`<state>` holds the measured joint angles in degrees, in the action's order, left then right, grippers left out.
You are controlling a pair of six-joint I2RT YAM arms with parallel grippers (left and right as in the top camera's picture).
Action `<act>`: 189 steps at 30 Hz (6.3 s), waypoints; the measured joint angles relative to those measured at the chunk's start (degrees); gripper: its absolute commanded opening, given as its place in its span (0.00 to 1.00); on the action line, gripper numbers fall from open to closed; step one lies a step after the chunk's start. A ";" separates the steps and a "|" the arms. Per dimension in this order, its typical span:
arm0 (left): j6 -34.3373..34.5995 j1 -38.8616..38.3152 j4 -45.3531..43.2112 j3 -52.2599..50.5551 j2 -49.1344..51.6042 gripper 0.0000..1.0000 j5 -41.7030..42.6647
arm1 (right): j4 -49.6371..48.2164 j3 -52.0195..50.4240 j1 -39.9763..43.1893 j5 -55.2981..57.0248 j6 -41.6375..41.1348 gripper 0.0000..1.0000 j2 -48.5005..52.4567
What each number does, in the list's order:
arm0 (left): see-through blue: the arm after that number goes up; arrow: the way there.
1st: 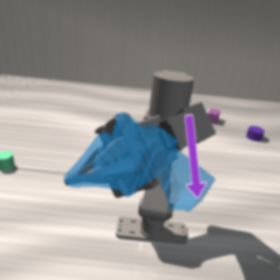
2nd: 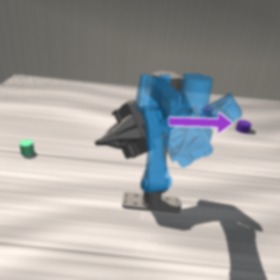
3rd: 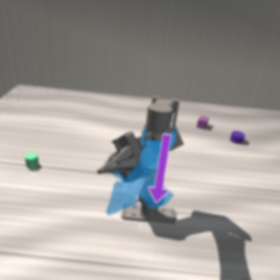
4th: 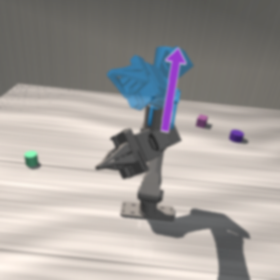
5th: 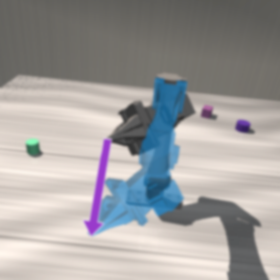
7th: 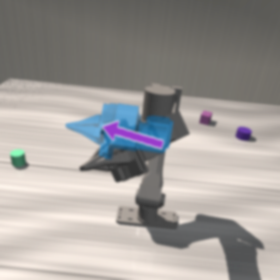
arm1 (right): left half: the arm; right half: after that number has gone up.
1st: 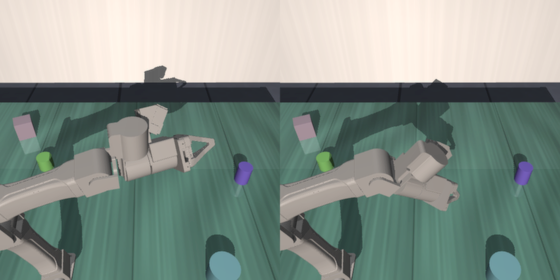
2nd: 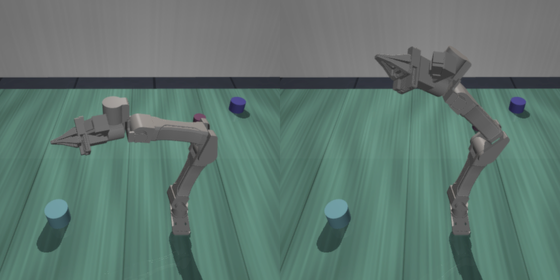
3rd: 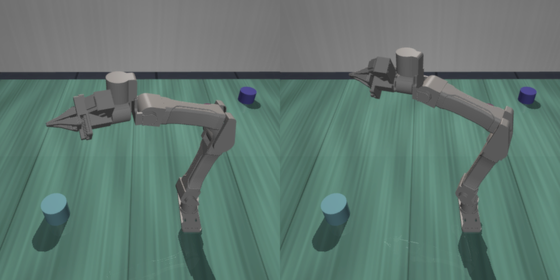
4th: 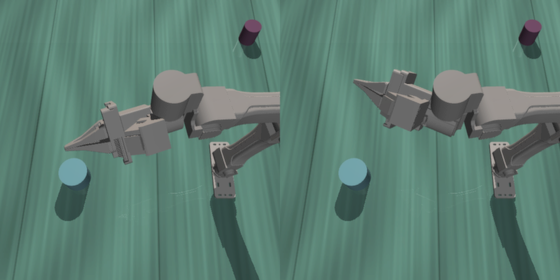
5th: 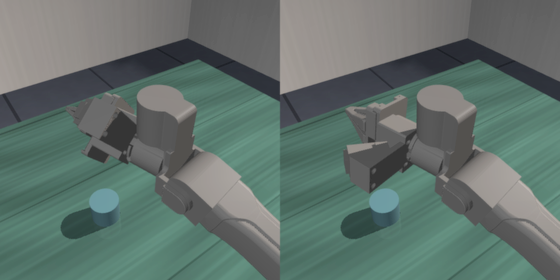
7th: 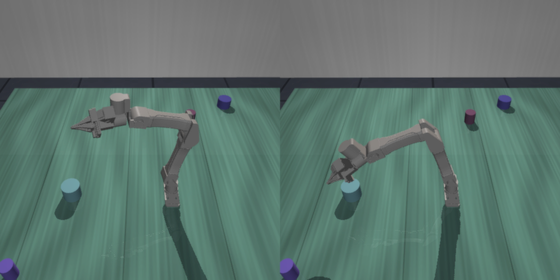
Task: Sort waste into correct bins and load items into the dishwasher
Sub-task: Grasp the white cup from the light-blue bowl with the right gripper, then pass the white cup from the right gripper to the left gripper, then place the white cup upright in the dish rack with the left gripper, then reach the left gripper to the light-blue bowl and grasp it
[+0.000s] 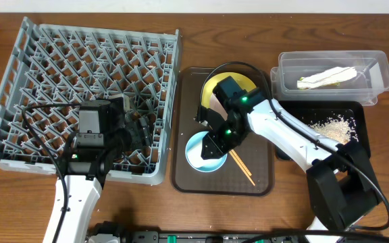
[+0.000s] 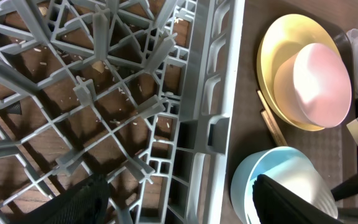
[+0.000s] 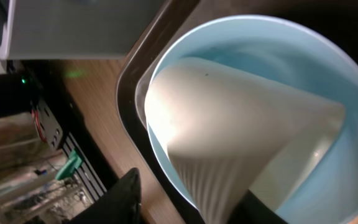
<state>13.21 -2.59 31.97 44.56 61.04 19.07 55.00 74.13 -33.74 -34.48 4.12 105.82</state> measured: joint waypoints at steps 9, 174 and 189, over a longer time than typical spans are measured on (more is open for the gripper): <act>0.02 0.00 0.02 0.00 0.00 0.77 0.00 | 0.07 0.00 0.00 -0.59 -1.64 0.01 0.00; -5.55 -30.84 6.86 17.14 15.98 0.98 -6.80 | 11.91 12.07 35.08 14.21 -7.67 0.62 -15.47; -4.92 -44.70 0.42 17.14 40.02 0.66 -5.86 | 12.46 12.07 35.06 14.60 -8.04 0.62 -15.50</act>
<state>8.29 -47.29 32.38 61.69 101.06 13.21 67.46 86.19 1.32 -19.88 -3.92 90.32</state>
